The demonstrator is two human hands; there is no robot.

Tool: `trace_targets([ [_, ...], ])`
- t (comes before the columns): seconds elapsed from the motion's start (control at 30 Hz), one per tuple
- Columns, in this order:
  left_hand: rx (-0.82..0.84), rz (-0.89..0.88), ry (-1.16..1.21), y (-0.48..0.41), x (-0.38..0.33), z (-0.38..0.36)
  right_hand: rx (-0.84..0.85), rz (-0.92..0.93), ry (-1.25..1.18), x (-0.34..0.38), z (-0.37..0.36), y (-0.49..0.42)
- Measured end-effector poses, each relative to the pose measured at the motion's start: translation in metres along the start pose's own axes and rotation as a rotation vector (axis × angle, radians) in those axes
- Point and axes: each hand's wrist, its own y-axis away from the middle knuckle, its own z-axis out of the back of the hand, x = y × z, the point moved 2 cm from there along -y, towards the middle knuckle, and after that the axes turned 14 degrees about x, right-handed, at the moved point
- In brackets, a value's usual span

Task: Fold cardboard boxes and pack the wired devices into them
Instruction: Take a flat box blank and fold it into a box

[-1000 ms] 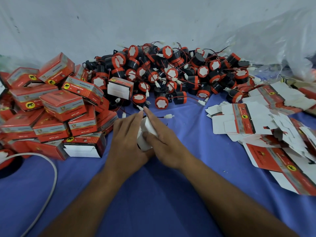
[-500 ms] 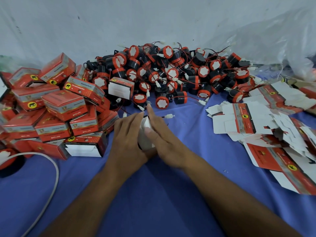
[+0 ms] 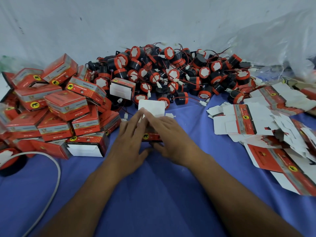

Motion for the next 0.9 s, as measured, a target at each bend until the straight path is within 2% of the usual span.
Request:
trace_targets([
  [0.2,-0.079,0.053,-0.182,-0.003,0.005,0.004,0.175,-0.077,0.228,-0.002,-0.001,-0.002],
  [0.37,-0.136,0.16,-0.213,-0.004,0.011,0.004,0.162,-0.313,0.279,-0.006,-0.004,-0.003],
  [0.47,0.06,0.183,-0.149,-0.007,0.017,-0.002,0.121,-0.414,0.243,-0.007,-0.006,-0.001],
  [0.5,0.079,0.169,-0.046,-0.006,0.016,-0.005,0.126,-0.446,0.215,-0.008,-0.007,-0.001],
  [0.57,0.012,0.17,0.219,-0.001,0.01,-0.006,0.162,-0.497,0.155,-0.011,-0.008,-0.001],
  [0.63,-0.021,0.198,0.374,0.001,0.008,-0.009,0.183,-0.488,0.078,-0.014,-0.008,-0.001],
  [0.8,-0.045,0.31,0.587,-0.001,0.022,-0.003,0.043,-0.379,-0.323,-0.008,-0.006,0.005],
  [0.9,0.026,0.373,0.663,0.001,0.028,-0.004,-0.108,-0.492,-0.586,-0.021,-0.005,0.003],
])
